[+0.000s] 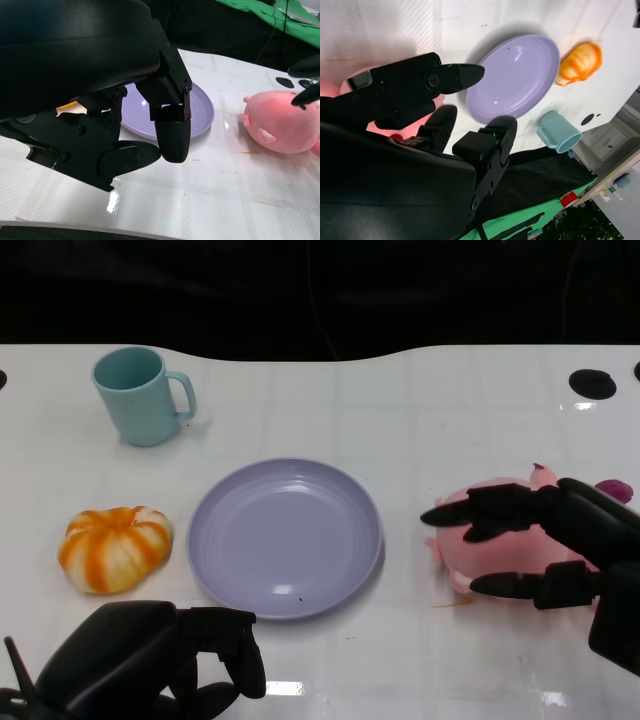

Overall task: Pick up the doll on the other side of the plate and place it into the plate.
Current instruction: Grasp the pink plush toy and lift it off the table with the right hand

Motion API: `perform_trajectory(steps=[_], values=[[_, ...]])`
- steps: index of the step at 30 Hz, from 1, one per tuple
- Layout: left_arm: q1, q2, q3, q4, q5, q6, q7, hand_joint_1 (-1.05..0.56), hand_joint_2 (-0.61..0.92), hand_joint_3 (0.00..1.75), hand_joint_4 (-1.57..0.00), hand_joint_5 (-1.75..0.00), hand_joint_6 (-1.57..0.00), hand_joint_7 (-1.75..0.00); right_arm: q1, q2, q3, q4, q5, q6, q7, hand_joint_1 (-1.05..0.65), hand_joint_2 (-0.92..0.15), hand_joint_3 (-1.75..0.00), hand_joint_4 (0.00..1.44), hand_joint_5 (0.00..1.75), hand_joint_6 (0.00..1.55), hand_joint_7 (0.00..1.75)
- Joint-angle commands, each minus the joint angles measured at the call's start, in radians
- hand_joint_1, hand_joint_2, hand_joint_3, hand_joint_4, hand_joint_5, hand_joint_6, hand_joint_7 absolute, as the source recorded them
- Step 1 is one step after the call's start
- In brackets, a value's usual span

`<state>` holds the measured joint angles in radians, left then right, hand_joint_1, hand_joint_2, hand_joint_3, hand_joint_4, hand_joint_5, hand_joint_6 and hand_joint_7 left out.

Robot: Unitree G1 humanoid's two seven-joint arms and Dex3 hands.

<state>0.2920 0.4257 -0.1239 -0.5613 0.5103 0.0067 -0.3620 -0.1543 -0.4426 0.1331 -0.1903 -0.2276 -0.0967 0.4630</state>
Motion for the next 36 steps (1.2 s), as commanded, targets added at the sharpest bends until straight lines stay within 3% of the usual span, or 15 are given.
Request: perform_trajectory(steps=[1, 3, 9, 19, 24, 30, 36], values=[[-0.005, 0.015, 0.007, 0.006, -0.009, -0.002, -0.008, -0.18, 0.7, 0.7, -0.71, -1.42, -0.76, -1.09, -0.022, -0.041, -0.017, -0.003, -0.035, -0.036, -0.013, -0.61, -0.92, -0.09, 0.09, 0.51, 0.31, 0.0], [-0.008, 0.015, 0.005, 0.007, -0.008, 0.0, -0.01, -0.18, 0.7, 0.69, -0.71, -1.43, -0.76, -1.09, -0.028, -0.058, -0.02, -0.008, -0.061, -0.051, -0.021, -0.67, -0.92, -0.1, 0.02, 0.49, 0.27, 0.0], [-0.02, 0.007, -0.01, 0.014, 0.004, 0.004, -0.005, -0.18, 0.7, 0.68, -0.71, -1.45, -0.76, -1.09, -0.041, -0.092, -0.032, -0.03, -0.136, -0.07, -0.046, -0.72, -0.92, -0.04, 0.0, 0.45, 0.2, 0.0], [-0.02, 0.0, -0.019, 0.017, 0.011, 0.006, 0.003, -0.19, 0.72, 0.67, -0.72, -1.45, -0.78, -1.09, -0.1, -0.144, 0.007, -0.035, -0.225, 0.014, 0.032, -0.73, -0.92, -0.01, 0.0, 0.31, 0.15, 0.0], [-0.017, -0.002, -0.02, 0.01, 0.007, 0.007, 0.004, -0.19, 0.72, 0.68, -0.72, -1.45, -0.77, -1.09, -0.149, -0.127, 0.058, 0.017, -0.301, 0.077, 0.046, -0.71, -0.9, 0.0, 0.01, 0.31, 0.17, 0.01], [-0.015, -0.004, -0.02, -0.004, 0.005, 0.018, -0.001, -0.19, 0.71, 0.68, -0.72, -1.44, -0.78, -1.09, -0.186, -0.115, 0.101, 0.095, -0.346, 0.067, 0.022, -0.71, -0.9, 0.0, 0.04, 0.35, 0.21, 0.02], [-0.014, -0.005, -0.024, -0.022, 0.008, 0.039, -0.009, -0.2, 0.71, 0.68, -0.72, -1.43, -0.77, -1.09, -0.269, -0.072, 0.174, 0.302, -0.396, 0.042, -0.028, -0.71, -0.92, -0.01, 0.1, 0.38, 0.26, 0.03]])
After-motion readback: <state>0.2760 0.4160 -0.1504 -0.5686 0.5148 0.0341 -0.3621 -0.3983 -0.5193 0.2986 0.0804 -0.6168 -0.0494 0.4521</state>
